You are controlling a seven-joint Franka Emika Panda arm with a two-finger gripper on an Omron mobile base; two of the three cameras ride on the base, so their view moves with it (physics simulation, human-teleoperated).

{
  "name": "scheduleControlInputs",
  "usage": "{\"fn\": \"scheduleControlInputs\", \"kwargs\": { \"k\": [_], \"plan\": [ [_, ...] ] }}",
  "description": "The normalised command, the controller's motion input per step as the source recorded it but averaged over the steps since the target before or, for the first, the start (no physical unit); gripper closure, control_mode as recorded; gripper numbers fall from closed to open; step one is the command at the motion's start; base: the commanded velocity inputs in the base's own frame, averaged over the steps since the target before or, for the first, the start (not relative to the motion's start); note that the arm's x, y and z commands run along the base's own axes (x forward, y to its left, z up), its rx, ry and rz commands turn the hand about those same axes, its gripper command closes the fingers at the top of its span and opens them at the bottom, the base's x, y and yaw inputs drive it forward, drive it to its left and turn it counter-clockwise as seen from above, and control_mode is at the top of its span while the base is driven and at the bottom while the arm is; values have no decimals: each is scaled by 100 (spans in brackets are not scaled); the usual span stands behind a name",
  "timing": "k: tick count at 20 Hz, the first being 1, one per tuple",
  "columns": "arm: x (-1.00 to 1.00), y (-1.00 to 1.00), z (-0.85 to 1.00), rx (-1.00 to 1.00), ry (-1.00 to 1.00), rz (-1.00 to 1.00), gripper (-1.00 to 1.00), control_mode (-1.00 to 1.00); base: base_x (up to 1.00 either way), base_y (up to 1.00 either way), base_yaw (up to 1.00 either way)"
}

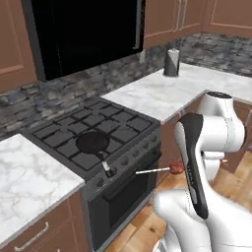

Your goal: Place the cold items (broccoli and lemon) from the fridge in one tupperware on the dining counter. Place the warm items (kebab skewer and hot dog) in the stove area in another tupperware.

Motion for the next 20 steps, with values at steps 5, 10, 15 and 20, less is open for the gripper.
{"fn": "scheduleControlInputs", "kwargs": {
  "k": [5,10,15,20],
  "plan": [
    [0,0,0,0,0,0,100,100,0,-97,-70],
    [0,0,0,0,0,0,100,100,0,-100,-68],
    [0,0,0,0,0,0,100,100,1,-100,-65],
    [0,0,0,0,0,0,100,100,0,-100,-66]
  ]
}}
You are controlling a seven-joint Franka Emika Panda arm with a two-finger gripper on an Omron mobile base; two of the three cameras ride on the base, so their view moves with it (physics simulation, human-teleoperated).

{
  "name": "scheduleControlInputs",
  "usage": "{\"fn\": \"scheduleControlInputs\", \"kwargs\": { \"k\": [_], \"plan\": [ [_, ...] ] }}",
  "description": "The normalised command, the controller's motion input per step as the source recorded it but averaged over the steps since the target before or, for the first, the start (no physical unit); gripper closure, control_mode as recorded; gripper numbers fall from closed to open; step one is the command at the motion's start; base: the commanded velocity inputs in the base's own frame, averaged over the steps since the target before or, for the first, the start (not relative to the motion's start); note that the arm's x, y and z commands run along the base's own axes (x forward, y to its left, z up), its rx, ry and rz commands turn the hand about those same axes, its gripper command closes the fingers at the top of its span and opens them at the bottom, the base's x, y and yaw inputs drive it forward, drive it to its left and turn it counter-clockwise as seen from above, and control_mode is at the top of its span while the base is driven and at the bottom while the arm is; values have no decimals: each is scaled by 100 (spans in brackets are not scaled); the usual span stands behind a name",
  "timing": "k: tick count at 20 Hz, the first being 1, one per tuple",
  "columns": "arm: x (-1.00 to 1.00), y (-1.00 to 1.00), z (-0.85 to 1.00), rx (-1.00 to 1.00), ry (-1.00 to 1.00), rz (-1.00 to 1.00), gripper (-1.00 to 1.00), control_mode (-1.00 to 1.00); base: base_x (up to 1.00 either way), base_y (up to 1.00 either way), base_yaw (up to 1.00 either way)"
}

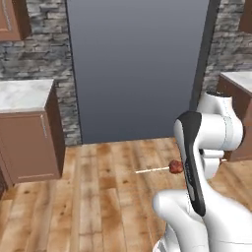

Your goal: Place the cold items (broccoli and lemon) from the fridge in one tupperware on the dining counter. Place the warm items (kebab skewer and hot dog) in the stove area in another tupperware.

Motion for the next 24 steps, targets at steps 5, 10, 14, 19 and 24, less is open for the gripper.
{"fn": "scheduleControlInputs", "kwargs": {
  "k": [5,10,14,19,24],
  "plan": [
    [0,0,0,0,0,0,100,100,3,-99,-68],
    [0,0,0,0,0,0,100,100,17,-54,-66],
    [0,0,0,0,0,0,100,100,90,5,-46],
    [0,0,0,0,0,0,100,100,85,22,-52],
    [0,0,0,0,0,0,100,100,4,0,-88]
  ]
}}
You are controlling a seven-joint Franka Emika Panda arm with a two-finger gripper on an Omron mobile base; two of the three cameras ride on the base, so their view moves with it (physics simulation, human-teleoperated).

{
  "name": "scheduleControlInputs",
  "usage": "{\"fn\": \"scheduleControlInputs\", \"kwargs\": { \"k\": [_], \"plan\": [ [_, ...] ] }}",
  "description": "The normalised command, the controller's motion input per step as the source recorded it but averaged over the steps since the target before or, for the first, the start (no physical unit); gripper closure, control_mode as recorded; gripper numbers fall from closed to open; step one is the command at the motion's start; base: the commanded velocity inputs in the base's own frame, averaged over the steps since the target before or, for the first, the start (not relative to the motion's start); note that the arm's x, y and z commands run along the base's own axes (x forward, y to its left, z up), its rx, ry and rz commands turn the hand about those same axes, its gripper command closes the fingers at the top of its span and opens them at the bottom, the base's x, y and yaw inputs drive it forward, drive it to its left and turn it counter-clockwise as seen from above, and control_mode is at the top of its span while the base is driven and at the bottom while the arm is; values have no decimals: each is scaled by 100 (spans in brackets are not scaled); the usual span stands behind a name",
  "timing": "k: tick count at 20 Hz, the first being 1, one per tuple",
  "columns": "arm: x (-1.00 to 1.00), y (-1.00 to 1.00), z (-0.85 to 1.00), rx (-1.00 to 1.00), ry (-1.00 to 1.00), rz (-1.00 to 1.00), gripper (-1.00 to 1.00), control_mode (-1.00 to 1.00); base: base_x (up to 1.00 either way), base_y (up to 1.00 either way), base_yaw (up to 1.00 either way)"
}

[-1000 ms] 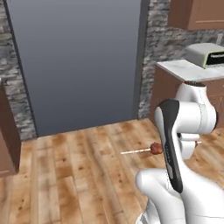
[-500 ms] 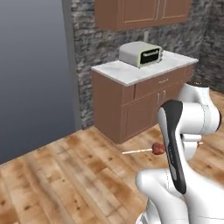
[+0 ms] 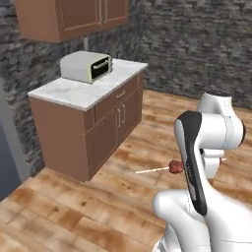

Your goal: Place the cold items (broccoli and lemon) from the fridge in one tupperware on the dining counter. Place the warm items (kebab skewer and hot dog) in the stove area in another tupperware.

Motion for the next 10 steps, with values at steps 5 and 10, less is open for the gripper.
{"fn": "scheduleControlInputs", "kwargs": {
  "k": [5,10],
  "plan": [
    [0,0,0,0,0,0,100,100,1,-7,-88],
    [0,0,0,0,0,0,100,100,54,11,-60]
  ]
}}
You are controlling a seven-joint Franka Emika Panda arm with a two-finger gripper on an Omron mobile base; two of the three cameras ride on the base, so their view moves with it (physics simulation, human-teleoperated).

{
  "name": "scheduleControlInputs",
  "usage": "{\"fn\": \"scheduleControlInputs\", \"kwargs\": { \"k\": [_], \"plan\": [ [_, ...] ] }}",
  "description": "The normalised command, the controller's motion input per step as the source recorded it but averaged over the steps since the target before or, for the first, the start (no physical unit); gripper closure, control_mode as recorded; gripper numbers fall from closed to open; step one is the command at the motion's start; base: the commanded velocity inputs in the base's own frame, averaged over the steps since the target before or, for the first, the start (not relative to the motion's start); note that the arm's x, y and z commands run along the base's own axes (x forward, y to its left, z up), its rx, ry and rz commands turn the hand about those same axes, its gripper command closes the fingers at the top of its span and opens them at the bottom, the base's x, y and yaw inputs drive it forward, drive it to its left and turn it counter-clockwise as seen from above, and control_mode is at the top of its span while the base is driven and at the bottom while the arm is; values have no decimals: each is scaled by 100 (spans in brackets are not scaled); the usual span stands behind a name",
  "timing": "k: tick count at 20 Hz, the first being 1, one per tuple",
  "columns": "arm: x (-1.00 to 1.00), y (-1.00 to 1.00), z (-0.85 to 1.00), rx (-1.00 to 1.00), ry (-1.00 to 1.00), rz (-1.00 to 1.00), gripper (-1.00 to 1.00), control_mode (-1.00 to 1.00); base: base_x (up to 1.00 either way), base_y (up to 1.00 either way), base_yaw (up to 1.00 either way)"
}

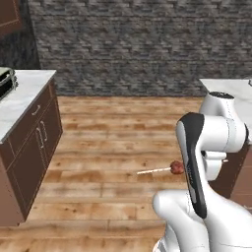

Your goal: Place the cold items (broccoli and lemon) from the fridge in one tupperware on the dining counter. Place the warm items (kebab skewer and hot dog) in the stove area in another tupperware.

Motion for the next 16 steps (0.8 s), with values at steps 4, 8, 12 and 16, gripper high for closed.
{"fn": "scheduleControlInputs", "kwargs": {
  "k": [4,8,12,16],
  "plan": [
    [0,0,0,0,0,0,100,100,100,71,-20],
    [0,0,0,0,0,0,100,100,100,49,-15],
    [0,0,0,0,0,0,100,100,100,5,-13],
    [0,0,0,0,0,0,100,100,100,-34,-11]
  ]
}}
